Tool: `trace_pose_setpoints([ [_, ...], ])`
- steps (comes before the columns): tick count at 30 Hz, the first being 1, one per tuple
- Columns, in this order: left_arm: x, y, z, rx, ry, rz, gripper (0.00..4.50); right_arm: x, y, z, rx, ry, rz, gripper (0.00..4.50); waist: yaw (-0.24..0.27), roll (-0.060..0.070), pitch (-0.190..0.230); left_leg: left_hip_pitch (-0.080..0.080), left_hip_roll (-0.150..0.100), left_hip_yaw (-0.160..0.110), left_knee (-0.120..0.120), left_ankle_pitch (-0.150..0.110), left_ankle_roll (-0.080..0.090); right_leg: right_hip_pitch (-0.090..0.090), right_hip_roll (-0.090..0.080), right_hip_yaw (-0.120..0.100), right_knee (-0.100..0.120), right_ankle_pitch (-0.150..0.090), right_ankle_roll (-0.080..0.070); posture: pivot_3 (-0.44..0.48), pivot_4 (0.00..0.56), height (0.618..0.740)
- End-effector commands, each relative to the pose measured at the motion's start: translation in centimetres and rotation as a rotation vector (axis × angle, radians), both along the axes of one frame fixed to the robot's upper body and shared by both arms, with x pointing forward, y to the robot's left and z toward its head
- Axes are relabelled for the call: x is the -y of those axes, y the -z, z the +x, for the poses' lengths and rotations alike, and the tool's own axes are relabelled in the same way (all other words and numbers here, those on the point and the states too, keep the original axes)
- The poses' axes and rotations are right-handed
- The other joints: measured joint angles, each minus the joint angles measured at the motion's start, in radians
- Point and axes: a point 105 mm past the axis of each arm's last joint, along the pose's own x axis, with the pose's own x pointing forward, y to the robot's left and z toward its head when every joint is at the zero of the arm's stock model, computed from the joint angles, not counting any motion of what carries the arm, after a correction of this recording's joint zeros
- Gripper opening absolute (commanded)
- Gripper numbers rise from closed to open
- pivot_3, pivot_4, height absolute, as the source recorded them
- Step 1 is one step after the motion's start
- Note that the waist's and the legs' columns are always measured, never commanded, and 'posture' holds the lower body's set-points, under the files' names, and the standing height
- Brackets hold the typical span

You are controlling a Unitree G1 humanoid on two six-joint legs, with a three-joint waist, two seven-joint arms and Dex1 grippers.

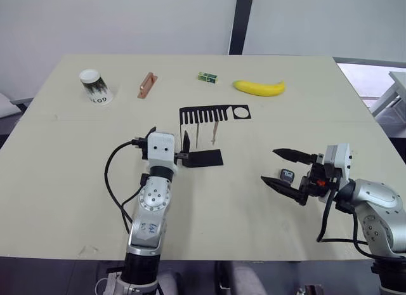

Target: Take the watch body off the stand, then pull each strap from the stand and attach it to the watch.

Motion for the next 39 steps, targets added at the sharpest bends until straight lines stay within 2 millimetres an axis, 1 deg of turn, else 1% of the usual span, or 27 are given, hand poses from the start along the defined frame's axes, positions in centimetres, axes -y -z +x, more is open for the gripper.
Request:
trace_pose_setpoints([
  [1, 1.0, -1.0, -0.1, 0.036, 0.029, -0.002, 2.68, 0.2, -1.0, -0.2, 0.055, -0.010, -0.007, 4.50, -0.002, 0.000, 0.000, 0.000, 0.000, 0.000, 0.000, 0.000, 0.000, 0.000, 0.000, 0.000, 0.000, 0.000, 0.000, 0.000, 0.150, 0.740],
  [2, 1.1, -0.9, 0.0, 0.034, 0.036, -0.006, 2.14, 0.2, -1.0, -0.2, 0.056, -0.009, -0.007, 4.50, -0.002, 0.000, 0.000, 0.000, 0.000, 0.000, 0.000, 0.000, 0.000, 0.000, 0.000, 0.000, 0.000, 0.000, 0.000, 0.000, 0.150, 0.740],
  [4, 1.4, -1.0, 0.0, 0.036, 0.052, -0.009, 1.30, 0.2, -1.0, -0.1, 0.056, -0.009, -0.006, 4.50, -0.002, 0.000, 0.000, 0.000, 0.000, 0.000, 0.000, 0.000, 0.000, 0.000, 0.000, 0.000, 0.000, 0.000, 0.000, 0.000, 0.150, 0.740],
  [5, 1.7, -1.0, 0.0, 0.039, 0.062, -0.010, 0.70, 0.1, -1.0, -0.1, 0.056, -0.007, -0.006, 4.50, -0.001, 0.000, 0.000, 0.000, 0.000, 0.000, 0.000, 0.000, 0.000, 0.000, 0.000, 0.000, 0.000, 0.000, 0.000, 0.000, 0.150, 0.740],
  [6, 1.9, -1.1, 0.0, 0.048, 0.075, 0.002, 0.23, 0.1, -0.9, -0.1, 0.057, -0.006, -0.005, 4.50, -0.001, 0.000, 0.000, 0.000, 0.000, 0.000, 0.000, 0.000, 0.000, 0.000, 0.000, 0.000, 0.000, 0.000, 0.000, 0.000, 0.150, 0.740],
  [7, 2.1, -1.2, -0.1, 0.055, 0.089, 0.008, 0.05, 0.2, -0.9, -0.1, 0.057, -0.005, -0.005, 4.50, -0.001, -0.001, 0.000, 0.000, 0.000, 0.000, 0.000, 0.000, 0.000, 0.000, 0.000, 0.000, 0.000, 0.000, 0.000, 0.000, 0.150, 0.740],
  [11, 2.4, -1.4, -0.1, 0.068, 0.107, 0.026, 0.05, 0.2, -0.8, -0.2, 0.060, 0.001, -0.002, 4.50, -0.003, -0.001, 0.001, 0.000, 0.000, 0.000, 0.000, 0.000, 0.000, 0.000, 0.000, 0.000, 0.000, 0.000, 0.000, 0.000, 0.150, 0.740],
  [18, 1.8, -1.5, 0.4, 0.061, 0.079, 0.012, 0.05, -0.2, -0.6, -0.2, 0.064, 0.006, 0.025, 4.50, -0.002, -0.001, 0.001, 0.000, 0.000, 0.000, 0.000, 0.000, 0.000, 0.000, 0.000, 0.000, 0.000, 0.000, 0.000, 0.000, 0.150, 0.740],
  [21, 1.4, -1.7, 0.7, 0.065, 0.055, 0.002, 0.05, -1.3, -0.7, -0.3, 0.069, 0.007, 0.070, 4.50, -0.003, -0.001, 0.001, 0.000, 0.000, 0.000, 0.000, 0.000, 0.000, 0.000, 0.000, 0.000, 0.000, 0.000, 0.000, 0.000, 0.150, 0.740],
  [26, 0.4, -1.7, 1.1, 0.060, -0.005, -0.077, 0.05, -4.1, -1.1, -0.4, 0.091, 0.025, 0.170, 4.50, -0.006, -0.001, 0.001, 0.000, 0.001, 0.000, 0.000, 0.000, -0.001, -0.001, 0.000, 0.000, 0.001, 0.000, 0.000, 0.000, 0.150, 0.740],
  [32, 0.7, -2.7, 1.1, 0.089, 0.008, -0.070, 0.05, -6.7, -1.2, -0.7, 0.104, 0.038, 0.208, 4.50, -0.002, -0.002, 0.001, -0.002, 0.000, 0.000, 0.000, 0.000, -0.001, -0.003, 0.000, 0.000, 0.001, 0.000, 0.000, 0.000, 0.150, 0.740],
  [35, 0.8, -2.9, 1.1, 0.092, 0.016, -0.049, 0.05, -7.9, -1.9, -0.3, 0.118, 0.064, 0.240, 4.50, -0.002, -0.002, 0.001, -0.002, 0.000, 0.000, 0.000, 0.000, -0.001, -0.003, 0.000, 0.000, 0.001, 0.000, 0.000, 0.000, 0.150, 0.740],
  [39, 0.7, -2.4, 1.4, 0.077, 0.013, -0.039, 0.05, -9.3, -2.5, 0.7, 0.103, 0.131, 0.261, 4.50, -0.005, -0.002, 0.001, -0.003, 0.000, 0.000, 0.000, 0.001, -0.001, -0.005, 0.000, 0.000, 0.002, 0.000, 0.000, 0.000, 0.150, 0.740],
])
